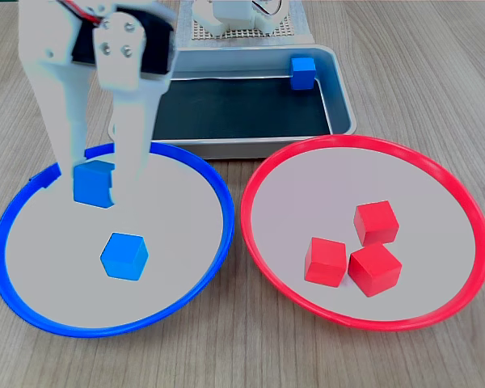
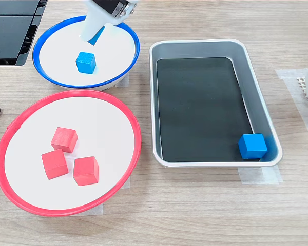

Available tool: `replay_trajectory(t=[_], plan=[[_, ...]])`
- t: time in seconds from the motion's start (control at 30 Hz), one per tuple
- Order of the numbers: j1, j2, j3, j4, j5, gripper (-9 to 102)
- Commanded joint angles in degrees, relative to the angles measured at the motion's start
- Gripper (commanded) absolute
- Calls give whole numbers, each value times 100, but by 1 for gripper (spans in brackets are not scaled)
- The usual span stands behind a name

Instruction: Move six blocks tray to matching dishes

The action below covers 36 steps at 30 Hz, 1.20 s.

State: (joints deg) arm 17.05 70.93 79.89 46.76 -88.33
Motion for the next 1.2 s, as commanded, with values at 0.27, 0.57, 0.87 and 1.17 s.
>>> replay_trajectory(t=[0.27,0.57,0.87,1.17], plan=[[-123,817,290,853,-105,0],[-1521,2997,2461,3023,237,1],[-2769,4913,4395,3691,1213,17],[-3551,4825,5063,3199,2092,17]])
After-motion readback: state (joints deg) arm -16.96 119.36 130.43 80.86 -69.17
